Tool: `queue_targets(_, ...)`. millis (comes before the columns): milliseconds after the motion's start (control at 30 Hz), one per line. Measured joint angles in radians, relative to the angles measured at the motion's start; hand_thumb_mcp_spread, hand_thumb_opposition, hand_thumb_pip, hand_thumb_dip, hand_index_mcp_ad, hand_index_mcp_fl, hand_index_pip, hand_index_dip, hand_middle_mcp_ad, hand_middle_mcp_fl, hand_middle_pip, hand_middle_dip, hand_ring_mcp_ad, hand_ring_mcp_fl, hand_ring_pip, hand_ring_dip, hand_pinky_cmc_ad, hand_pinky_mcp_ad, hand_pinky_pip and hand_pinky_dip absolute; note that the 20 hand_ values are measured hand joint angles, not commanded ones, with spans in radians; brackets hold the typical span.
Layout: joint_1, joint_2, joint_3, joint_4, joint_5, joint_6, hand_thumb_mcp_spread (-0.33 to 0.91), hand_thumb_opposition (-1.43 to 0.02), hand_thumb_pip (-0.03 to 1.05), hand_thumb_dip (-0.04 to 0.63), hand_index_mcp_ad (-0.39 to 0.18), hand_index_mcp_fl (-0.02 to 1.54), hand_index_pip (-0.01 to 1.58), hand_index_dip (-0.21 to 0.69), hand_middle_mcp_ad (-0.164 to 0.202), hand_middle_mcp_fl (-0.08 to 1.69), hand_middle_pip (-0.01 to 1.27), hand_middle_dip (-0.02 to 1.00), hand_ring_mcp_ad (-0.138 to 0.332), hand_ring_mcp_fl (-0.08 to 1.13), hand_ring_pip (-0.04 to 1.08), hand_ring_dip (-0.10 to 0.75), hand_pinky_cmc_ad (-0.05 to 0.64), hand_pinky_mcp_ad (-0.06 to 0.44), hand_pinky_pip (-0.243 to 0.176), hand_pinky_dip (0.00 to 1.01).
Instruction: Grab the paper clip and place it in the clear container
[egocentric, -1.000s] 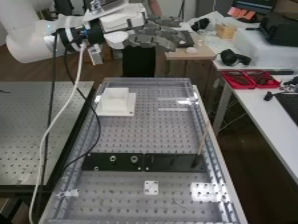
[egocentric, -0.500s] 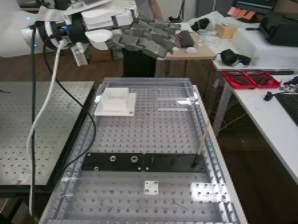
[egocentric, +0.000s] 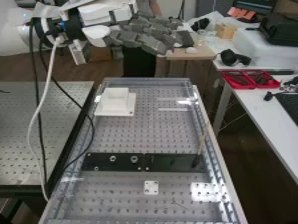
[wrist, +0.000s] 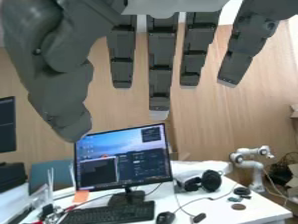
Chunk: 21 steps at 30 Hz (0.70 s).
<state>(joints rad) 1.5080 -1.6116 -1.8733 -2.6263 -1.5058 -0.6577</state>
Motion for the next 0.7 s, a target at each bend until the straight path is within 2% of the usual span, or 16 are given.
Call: queue_targets(700, -0.007, 0.009, -0.002, -0.003, -0.001, -0.012, 0.28, -0.79, 0.62, 0.253, -0.141, 0.48, 0.07, -0.164, 0.056, 0.60, 0.12, 0.50, 0.098, 0.24, 0.12, 0.307, 0.363, 0.314, -0.045, 0.52)
